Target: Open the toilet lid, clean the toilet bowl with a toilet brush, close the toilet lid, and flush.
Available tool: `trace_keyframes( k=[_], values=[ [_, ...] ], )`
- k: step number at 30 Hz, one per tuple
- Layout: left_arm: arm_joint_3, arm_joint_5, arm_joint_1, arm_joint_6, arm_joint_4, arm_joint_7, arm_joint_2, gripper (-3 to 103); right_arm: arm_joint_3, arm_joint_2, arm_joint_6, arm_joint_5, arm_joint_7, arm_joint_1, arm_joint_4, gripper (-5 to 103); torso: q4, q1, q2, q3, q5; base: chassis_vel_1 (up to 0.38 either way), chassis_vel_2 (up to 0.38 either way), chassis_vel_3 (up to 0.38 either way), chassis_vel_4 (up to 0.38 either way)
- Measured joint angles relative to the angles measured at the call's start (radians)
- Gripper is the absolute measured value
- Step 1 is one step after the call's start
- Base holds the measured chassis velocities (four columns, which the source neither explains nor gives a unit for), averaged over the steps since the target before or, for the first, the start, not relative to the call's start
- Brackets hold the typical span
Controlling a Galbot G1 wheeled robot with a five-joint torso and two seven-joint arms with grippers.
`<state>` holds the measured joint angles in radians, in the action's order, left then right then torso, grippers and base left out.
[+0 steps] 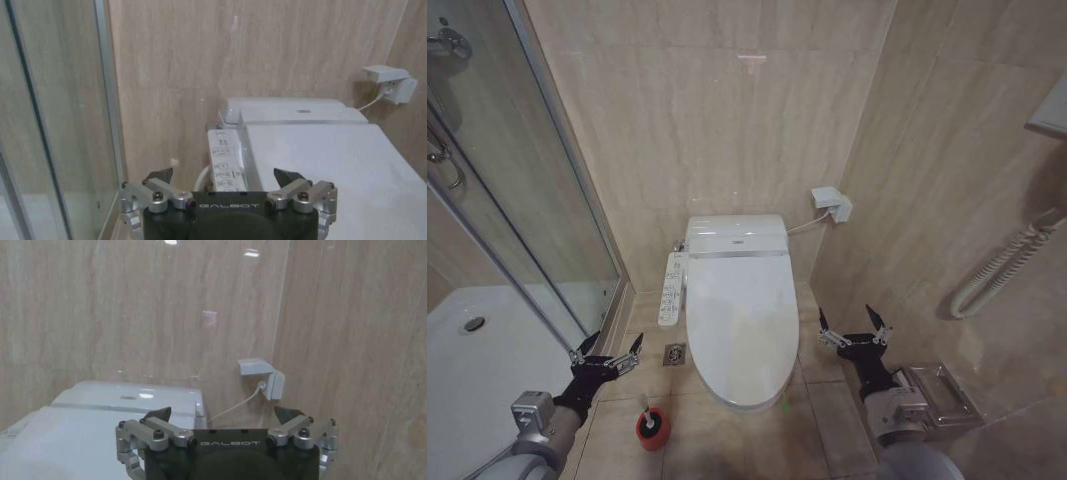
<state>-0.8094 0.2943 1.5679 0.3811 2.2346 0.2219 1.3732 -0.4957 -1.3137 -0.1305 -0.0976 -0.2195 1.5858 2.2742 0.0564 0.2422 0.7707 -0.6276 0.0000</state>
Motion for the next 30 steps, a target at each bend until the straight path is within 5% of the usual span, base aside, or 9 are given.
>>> trace_keyframes(
  k=[30],
  values=[
    [-0.021,-0.009,-0.020,-0.072,-0.038,0.040,-0.021,100,0.000,0.000,0.000,0.000,0.000,0.000,0.000,100,-0.0001,0.000,0.000,0.000,0.0000,-0.084,0.079,0.080,-0.085]
  ],
)
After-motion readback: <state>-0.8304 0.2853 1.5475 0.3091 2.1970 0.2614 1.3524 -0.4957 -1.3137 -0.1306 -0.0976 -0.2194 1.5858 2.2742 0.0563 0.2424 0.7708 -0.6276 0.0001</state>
